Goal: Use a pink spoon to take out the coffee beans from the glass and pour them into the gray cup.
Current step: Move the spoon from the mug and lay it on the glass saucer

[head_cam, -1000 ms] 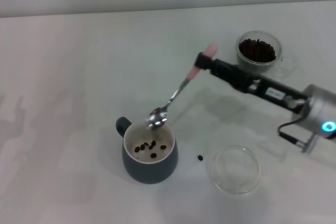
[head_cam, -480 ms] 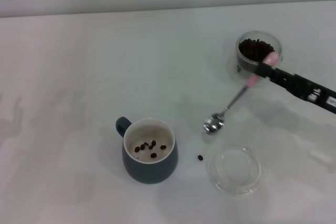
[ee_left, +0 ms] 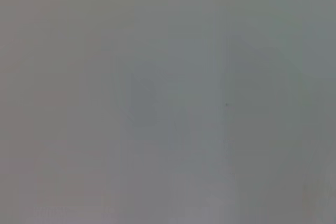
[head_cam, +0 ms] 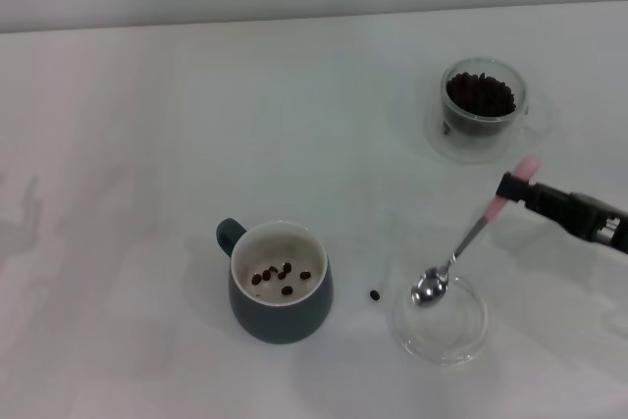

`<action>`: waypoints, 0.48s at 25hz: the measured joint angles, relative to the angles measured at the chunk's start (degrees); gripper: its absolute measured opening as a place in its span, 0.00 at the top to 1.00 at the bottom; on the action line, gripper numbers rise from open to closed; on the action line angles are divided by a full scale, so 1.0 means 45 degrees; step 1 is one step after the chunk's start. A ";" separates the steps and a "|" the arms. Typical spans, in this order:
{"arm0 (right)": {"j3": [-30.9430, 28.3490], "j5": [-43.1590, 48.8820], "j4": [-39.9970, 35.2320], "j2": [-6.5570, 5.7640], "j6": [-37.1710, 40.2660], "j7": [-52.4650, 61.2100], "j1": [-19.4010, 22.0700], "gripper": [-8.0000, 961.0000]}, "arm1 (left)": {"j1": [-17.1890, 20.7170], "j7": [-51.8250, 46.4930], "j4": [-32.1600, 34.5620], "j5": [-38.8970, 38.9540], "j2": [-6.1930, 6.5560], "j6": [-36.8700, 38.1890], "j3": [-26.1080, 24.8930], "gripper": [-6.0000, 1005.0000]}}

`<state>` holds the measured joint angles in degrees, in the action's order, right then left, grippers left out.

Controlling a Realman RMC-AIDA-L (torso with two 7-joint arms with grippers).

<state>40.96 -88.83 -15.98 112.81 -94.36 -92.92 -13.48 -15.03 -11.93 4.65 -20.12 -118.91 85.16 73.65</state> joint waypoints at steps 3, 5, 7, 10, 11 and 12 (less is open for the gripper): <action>-0.0012 0.0389 -0.0013 0.0012 0.0391 -0.0046 0.0077 0.81 | 0.0000 0.0010 -0.0003 0.0000 0.0000 0.0000 -0.0001 0.59; -0.0017 0.0559 -0.0010 0.0012 0.0681 -0.0085 0.0111 0.81 | 0.0000 0.0012 -0.0009 0.0000 -0.0001 0.0000 0.0000 0.59; -0.0010 0.0579 -0.0005 0.0009 0.0882 -0.0117 0.0135 0.80 | 0.0000 0.0086 -0.0050 0.0000 -0.0001 0.0000 0.0000 0.59; -0.0003 0.0579 -0.0005 -0.0046 0.1023 -0.0155 0.0171 0.80 | 0.0000 0.0263 -0.0066 -0.0001 -0.0001 0.0000 0.0000 0.59; -0.0002 0.0579 0.0003 -0.0062 0.1060 -0.0154 0.0176 0.80 | 0.0000 0.0306 -0.0068 -0.0002 -0.0001 -0.0001 0.0000 0.59; -0.0002 0.0583 0.0017 -0.0079 0.1081 -0.0150 0.0180 0.79 | 0.0000 0.0331 -0.0072 -0.0002 -0.0001 0.0000 -0.0001 0.59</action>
<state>40.95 -86.21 -15.90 112.46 -89.50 -93.59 -12.67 -15.03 -10.44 4.32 -20.13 -118.92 85.16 73.65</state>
